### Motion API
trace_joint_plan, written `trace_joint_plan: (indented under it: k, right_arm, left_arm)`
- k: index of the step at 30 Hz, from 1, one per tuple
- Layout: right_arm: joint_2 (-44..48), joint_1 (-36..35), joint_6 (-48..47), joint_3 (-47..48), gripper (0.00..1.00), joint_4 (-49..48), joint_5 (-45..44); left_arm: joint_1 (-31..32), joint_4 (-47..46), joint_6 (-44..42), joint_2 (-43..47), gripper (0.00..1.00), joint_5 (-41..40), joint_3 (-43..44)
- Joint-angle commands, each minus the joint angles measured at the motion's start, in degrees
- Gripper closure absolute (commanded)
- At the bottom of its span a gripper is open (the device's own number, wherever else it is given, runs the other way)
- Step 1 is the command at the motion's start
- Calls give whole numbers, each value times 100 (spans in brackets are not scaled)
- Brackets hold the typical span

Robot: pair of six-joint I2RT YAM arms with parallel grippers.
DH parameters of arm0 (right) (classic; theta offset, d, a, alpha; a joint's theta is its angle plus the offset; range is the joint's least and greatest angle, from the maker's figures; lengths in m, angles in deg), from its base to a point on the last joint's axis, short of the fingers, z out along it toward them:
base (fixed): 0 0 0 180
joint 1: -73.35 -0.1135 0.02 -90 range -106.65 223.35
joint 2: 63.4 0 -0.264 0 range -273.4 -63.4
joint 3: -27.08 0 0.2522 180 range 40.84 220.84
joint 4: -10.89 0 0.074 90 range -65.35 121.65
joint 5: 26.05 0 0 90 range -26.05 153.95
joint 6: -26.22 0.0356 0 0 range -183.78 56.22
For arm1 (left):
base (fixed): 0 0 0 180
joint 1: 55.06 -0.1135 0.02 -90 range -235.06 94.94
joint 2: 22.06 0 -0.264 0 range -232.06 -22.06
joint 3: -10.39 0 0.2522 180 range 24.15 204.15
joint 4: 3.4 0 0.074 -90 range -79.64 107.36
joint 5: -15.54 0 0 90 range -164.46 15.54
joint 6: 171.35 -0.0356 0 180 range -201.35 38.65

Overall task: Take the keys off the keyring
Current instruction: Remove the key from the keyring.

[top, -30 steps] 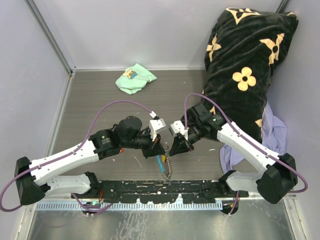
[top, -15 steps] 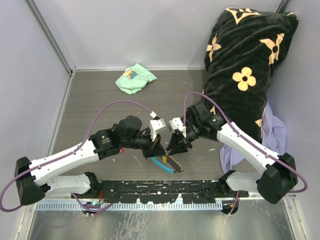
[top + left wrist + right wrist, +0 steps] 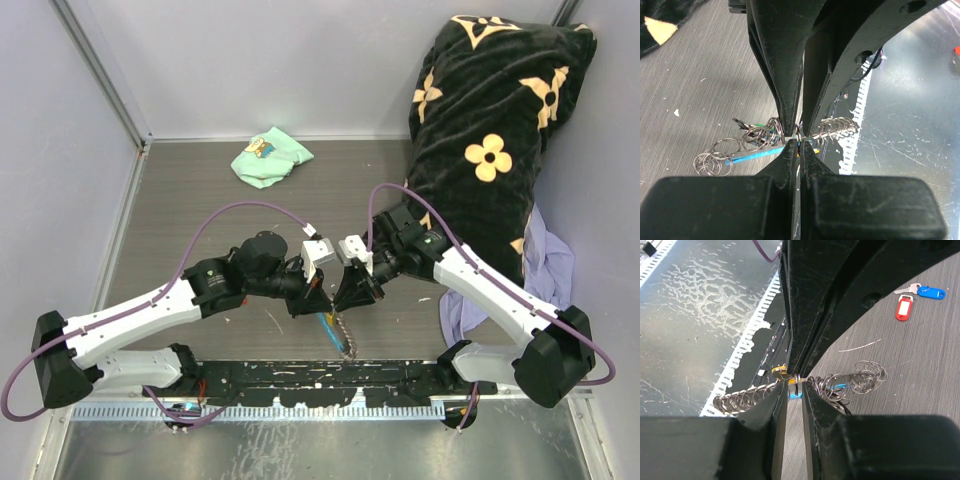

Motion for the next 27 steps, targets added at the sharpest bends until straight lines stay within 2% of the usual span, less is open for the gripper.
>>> trace_joint_plan:
  k: [1,8,13,19,24,27]
  right_arm:
    - [60,-103,-16,24,76,-102,133]
    - [-3,-230,-50,18,77,-105,0]
    - [-21,-265,-233,131,97,73,-44]
    - [81,-206,-281,254,99,171,102]
    - [91,36,-196,315,99,189,506]
    - [85,186,-114,320,99,148,753]
  left_arm:
    - [-31,-401,-53,74,100,207,373]
    - [-33,-419,-50,83,100,205,368]
    - [-40,-437,-31,128,100,194,315]
    - [-78,-805,218,401,99,38,-11]
    - [-93,-1830,642,1063,79,-264,-790]
    - [-91,-2930,1023,1687,57,-560,-1559]
